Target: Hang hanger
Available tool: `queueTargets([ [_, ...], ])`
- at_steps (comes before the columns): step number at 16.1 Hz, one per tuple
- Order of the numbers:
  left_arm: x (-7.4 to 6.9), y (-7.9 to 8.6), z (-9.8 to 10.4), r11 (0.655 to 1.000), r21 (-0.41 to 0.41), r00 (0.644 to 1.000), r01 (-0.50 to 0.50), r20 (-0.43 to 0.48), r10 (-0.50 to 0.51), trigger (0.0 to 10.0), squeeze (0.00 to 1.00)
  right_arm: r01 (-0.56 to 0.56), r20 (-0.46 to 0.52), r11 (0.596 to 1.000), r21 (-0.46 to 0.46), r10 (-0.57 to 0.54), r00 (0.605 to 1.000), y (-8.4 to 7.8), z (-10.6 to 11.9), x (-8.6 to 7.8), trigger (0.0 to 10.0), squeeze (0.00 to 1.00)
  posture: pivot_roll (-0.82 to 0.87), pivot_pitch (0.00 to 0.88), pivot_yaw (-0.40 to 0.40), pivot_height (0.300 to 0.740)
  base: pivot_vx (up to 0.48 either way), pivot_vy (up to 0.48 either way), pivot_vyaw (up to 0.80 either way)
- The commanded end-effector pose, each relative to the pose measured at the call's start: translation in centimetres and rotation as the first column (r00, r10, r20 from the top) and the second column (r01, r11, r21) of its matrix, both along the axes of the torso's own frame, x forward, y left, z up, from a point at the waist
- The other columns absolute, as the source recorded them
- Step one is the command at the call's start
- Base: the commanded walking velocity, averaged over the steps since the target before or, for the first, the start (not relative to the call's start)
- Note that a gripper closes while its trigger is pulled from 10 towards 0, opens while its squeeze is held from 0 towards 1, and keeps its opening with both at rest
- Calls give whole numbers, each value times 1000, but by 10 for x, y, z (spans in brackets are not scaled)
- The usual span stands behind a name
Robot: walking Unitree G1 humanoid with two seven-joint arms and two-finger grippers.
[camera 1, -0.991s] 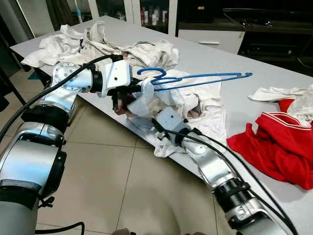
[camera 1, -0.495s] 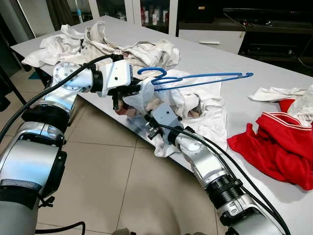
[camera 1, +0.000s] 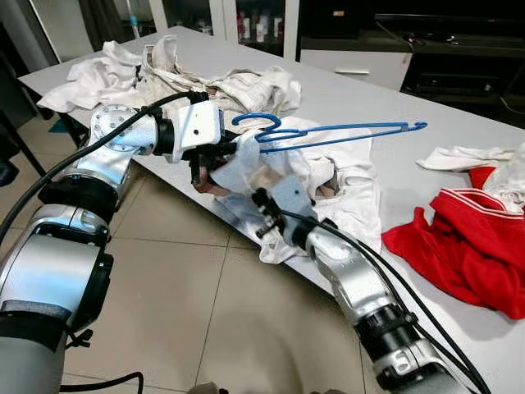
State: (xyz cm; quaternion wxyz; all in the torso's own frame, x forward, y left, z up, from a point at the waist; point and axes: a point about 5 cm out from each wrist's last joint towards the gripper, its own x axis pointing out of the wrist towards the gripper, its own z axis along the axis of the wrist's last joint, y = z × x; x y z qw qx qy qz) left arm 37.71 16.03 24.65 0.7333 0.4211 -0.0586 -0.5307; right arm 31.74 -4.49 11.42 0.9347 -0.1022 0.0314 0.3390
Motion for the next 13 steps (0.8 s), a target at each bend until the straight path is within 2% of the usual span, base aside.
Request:
queueTargets([
  [1,1,0,8,1000,-11,1000,-1,27,1,0,0,0,29,999,38,-1,1000,-3,7,0,0,59,-1,0,54,723,0,0,0],
  [2,1,0,8,1000,-12,1000,0,27,1,0,0,5,29,999,39,-6,1000,-5,7,-1,0,396,-1,0,54,723,0,0,0],
  [3,1,0,7,1000,-12,1000,0,27,1,0,0,-3,36,999,39,2,999,-5,8,-1,0,502,-3,0,54,723,0,0,0],
  [4,1,0,7,1000,-12,1000,0,27,0,0,0,-14,42,999,43,13,999,-4,9,-3,3333,643,-3,0,54,723,0,0,0],
  [5,1,0,7,1000,-11,1000,2,26,-2,0,0,-50,57,998,24,48,997,-2,10,-5,10000,643,-3,0,54,723,0,0,0],
  [8,1,-1,7,1000,-9,1000,6,27,-6,0,0,-77,64,997,6,77,995,2,10,-8,10000,659,1,0,56,723,0,0,0],
  [9,1,-1,7,1000,-8,1000,8,26,-7,0,0,-87,68,996,10,86,994,4,11,-8,10000,973,3,0,58,723,0,0,0],
  [11,1,0,7,1000,-7,1000,8,26,-8,0,0,-99,74,995,16,98,992,6,12,-9,10000,957,6,0,59,723,0,0,0],
  [12,1,0,7,1000,-6,1000,8,27,-8,0,0,-107,75,994,15,106,992,8,12,-9,8980,776,6,0,59,723,0,0,0],
  [13,1,0,7,1000,-6,1000,9,27,-9,0,0,-110,74,994,12,108,991,10,12,-8,9059,110,6,0,60,723,0,0,0],
])
